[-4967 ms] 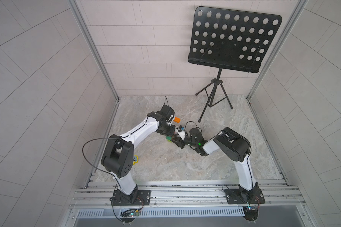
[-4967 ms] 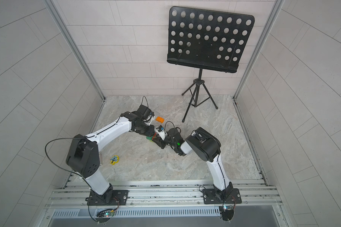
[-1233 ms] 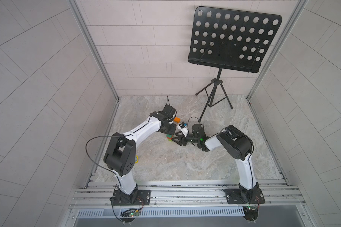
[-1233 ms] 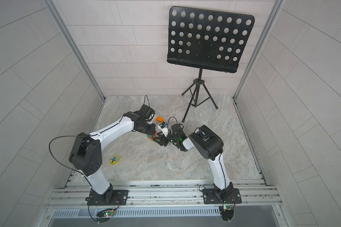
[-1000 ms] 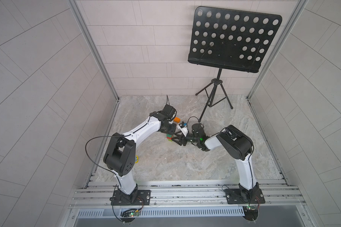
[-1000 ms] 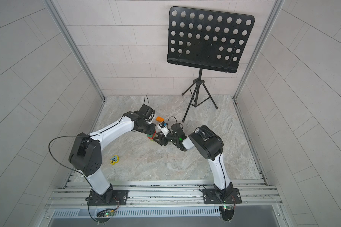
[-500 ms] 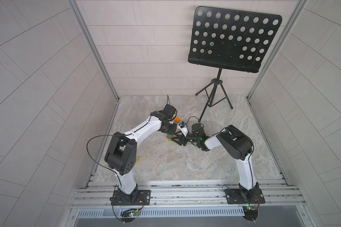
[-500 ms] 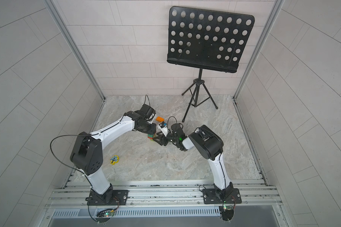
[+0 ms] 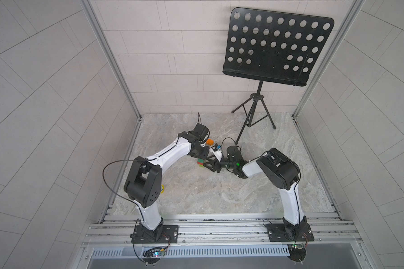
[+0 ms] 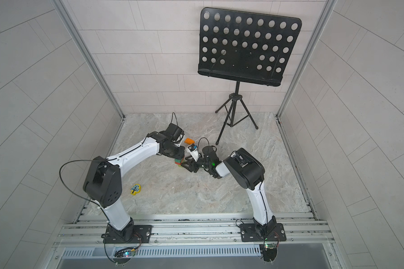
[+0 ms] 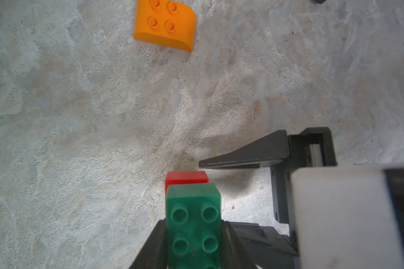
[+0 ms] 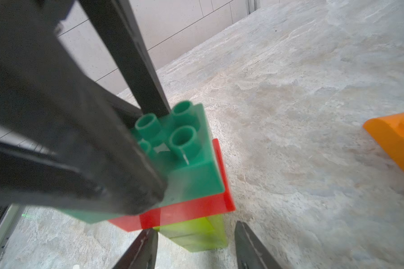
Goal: Assemble an ice cream with lego
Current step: Assemble the lego brick with the lego brick.
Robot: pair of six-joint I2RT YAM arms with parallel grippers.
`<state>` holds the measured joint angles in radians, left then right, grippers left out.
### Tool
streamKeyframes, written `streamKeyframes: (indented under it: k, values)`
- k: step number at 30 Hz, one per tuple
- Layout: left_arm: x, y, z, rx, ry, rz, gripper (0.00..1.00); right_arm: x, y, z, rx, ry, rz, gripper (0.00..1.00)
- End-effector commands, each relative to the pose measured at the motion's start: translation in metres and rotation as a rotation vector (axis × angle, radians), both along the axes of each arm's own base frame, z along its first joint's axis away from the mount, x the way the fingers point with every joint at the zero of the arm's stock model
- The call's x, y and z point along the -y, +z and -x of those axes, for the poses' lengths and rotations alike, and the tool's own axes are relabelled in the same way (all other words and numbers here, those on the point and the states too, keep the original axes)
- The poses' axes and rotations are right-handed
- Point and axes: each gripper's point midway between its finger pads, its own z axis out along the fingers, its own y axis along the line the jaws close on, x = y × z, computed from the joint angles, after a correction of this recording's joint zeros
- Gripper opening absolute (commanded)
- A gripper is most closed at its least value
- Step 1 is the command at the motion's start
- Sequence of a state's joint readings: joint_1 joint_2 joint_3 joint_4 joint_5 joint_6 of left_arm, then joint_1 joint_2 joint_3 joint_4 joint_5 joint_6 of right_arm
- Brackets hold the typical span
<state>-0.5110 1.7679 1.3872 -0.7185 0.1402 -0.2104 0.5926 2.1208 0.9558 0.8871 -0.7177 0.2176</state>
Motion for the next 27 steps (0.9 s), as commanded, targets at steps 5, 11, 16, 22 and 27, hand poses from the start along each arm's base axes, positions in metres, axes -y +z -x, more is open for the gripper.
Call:
streamKeyframes:
  k: [5,11,16,22,27]
  values:
    - [-0.003,0.018,0.002,0.021,-0.005,-0.011,0.00,-0.002,-0.005,-0.001,-0.002,0.012,0.007,0.57]
    - [-0.001,0.018,0.001,0.011,-0.008,-0.010,0.00,-0.002,-0.006,0.000,-0.008,0.013,0.009,0.57]
    - [0.002,0.005,0.002,-0.017,-0.006,-0.004,0.00,-0.002,-0.006,-0.001,-0.007,0.012,0.010,0.57]
    - [-0.001,-0.005,0.003,-0.033,-0.004,-0.025,0.00,-0.002,-0.006,-0.001,-0.006,0.013,0.009,0.57]
    - [-0.003,-0.004,0.000,-0.026,0.002,-0.026,0.00,-0.002,-0.006,0.000,-0.007,0.014,0.009,0.57]
